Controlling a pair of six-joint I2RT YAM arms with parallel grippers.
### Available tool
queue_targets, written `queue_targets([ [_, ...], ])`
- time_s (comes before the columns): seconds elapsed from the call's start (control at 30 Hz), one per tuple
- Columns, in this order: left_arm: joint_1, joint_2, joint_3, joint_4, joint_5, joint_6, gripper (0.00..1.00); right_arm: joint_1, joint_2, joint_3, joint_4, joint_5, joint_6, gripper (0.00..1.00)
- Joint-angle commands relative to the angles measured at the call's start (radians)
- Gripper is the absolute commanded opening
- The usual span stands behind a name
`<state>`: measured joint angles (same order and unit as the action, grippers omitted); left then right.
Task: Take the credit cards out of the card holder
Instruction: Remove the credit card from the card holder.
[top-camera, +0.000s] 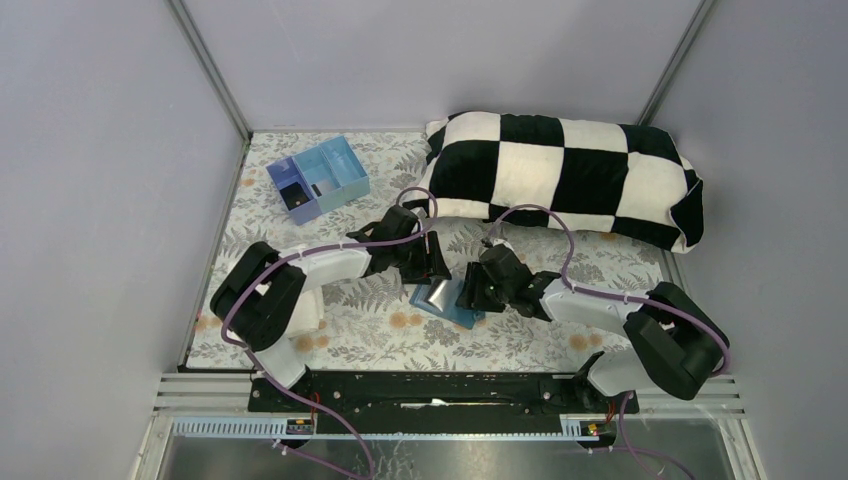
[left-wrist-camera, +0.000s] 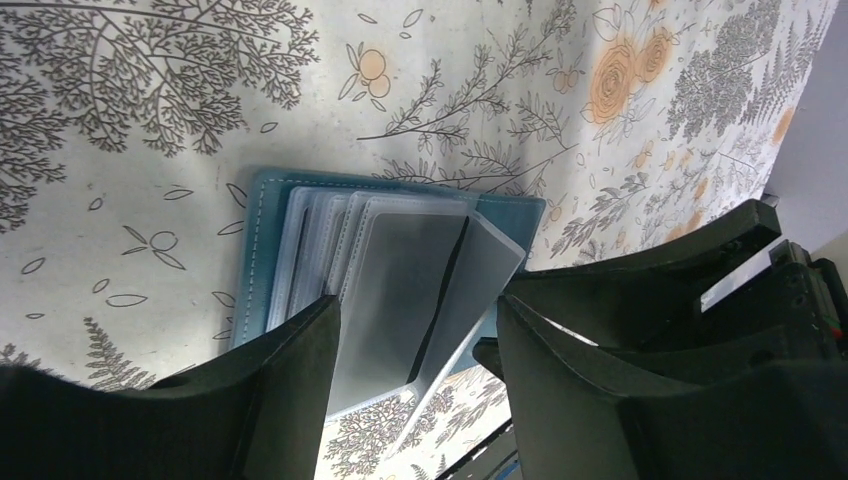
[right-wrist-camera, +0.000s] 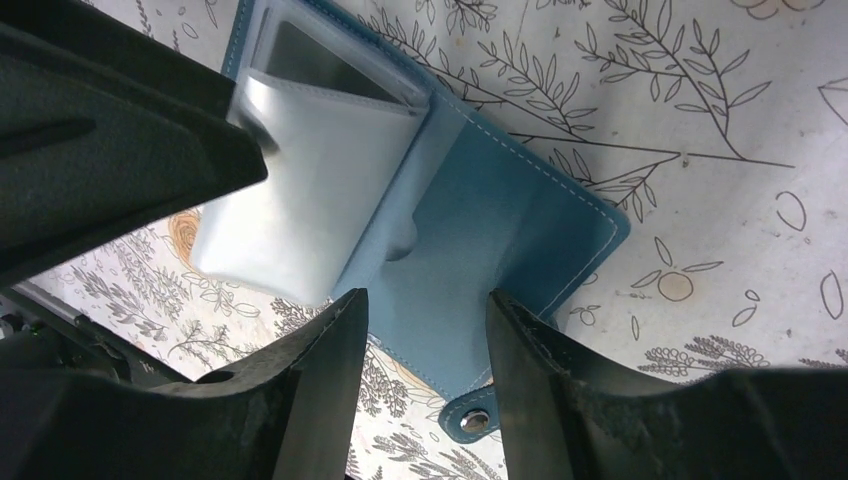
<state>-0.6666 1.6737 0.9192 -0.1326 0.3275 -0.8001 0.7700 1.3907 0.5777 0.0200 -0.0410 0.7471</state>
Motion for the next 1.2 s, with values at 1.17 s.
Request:
queue_targets([
  [1.17,-0.124,-0.107,0.016,0.118,0.02,-0.087,0.63,-0.064,-0.452,-0.117,-0.124,0.132,0.039,0.65],
])
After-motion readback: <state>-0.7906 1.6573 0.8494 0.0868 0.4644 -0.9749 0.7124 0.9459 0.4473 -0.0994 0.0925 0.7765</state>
